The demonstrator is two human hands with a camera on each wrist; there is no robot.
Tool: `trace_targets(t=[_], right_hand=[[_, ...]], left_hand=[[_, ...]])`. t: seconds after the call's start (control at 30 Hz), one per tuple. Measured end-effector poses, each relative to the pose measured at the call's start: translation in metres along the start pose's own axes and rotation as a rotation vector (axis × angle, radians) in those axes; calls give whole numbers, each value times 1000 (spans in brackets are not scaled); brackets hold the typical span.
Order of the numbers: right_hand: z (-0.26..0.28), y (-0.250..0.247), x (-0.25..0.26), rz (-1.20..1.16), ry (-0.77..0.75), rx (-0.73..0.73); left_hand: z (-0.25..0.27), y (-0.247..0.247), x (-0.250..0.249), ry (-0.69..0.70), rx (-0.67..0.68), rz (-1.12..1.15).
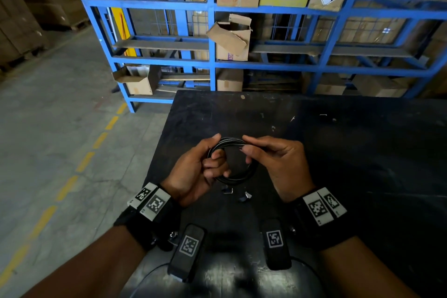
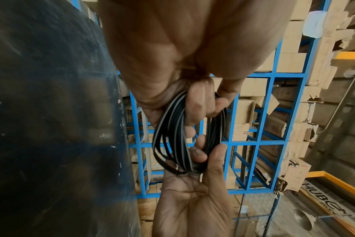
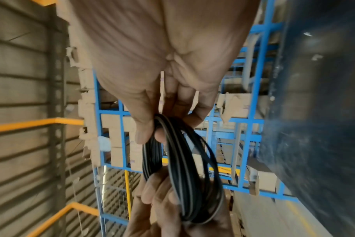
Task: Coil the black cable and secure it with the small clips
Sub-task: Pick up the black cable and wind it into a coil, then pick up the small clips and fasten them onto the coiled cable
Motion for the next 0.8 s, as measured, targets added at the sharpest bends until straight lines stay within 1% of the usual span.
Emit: trace_targets(t=[0.17, 0.27, 0.33, 0.4, 0.5, 0.57, 0.7, 0.8], right_hand=[[17, -10, -40, -224, 179, -131], [36, -18, -62, -147, 220, -167], [53, -23, -72, -21, 219, -140], [71, -25, -87, 97, 239, -50], [95, -29, -112, 215, 304, 86], [104, -37, -124, 247, 345, 106], [113, -55, -144, 253, 418, 73], [115, -62, -158, 245, 460, 46]], left_hand=[[-1, -11, 21, -15, 9, -49], [3, -27, 49, -73, 20, -93], [12, -39, 78, -168, 28, -125], [24, -48, 112, -276, 32, -156], [35, -52, 153, -380, 33, -263], [36, -53, 168, -396, 2, -322], [31, -62, 182, -347, -144, -360], [25, -66, 189, -391, -209, -357]])
Point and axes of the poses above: each hand's wrist, its own z-axis away from the middle knuckle, its own y-axis out of the palm, x = y × z, the point moved 8 cm from there along -z, towards the middle knuckle, and after that the axes turned 15 degrees about -z, right-handed, at the moved point
